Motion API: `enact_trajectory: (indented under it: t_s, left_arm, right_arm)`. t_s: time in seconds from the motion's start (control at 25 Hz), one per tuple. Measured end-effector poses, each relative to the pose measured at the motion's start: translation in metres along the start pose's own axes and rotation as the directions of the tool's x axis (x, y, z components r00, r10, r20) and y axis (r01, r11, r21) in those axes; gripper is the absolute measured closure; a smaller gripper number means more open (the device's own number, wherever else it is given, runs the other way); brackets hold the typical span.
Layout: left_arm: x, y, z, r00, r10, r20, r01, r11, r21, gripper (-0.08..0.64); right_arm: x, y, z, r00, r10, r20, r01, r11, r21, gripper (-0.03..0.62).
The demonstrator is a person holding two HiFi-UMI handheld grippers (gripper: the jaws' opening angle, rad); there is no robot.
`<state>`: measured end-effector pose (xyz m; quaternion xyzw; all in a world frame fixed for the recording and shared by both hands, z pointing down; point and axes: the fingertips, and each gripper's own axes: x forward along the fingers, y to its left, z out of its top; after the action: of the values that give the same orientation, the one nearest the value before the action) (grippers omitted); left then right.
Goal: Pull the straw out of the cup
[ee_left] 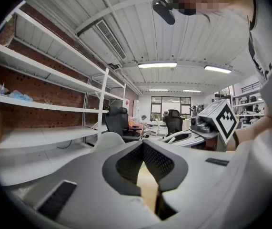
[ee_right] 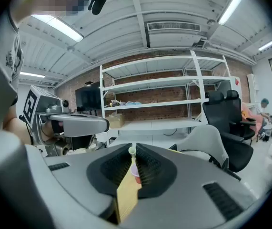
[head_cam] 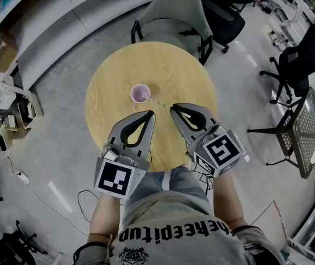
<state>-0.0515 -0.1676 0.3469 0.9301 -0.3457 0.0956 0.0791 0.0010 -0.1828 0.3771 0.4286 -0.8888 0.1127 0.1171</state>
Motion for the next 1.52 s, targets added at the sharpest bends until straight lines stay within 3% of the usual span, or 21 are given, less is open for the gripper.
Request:
enact_trajectory:
  t_s: [0.84,1.52]
  left_arm:
    - [0.03,-0.096,0.037,0.997,-0.062,0.047,0.058,0.995,0.083,0.541]
    - [0.032,-0.139,0.041,0.998,-0.033,0.057,0.027,0.995,0.1,0.541]
  right_arm:
    - [-0.106,-0.022,0.035,0.991,-0.032,0.131,0.038,0.998,-0.041,0.548]
    - [-0.147,-0.023,0.037,0.983,0.019,0.184,-0.01,0.998,-0.055,0.547]
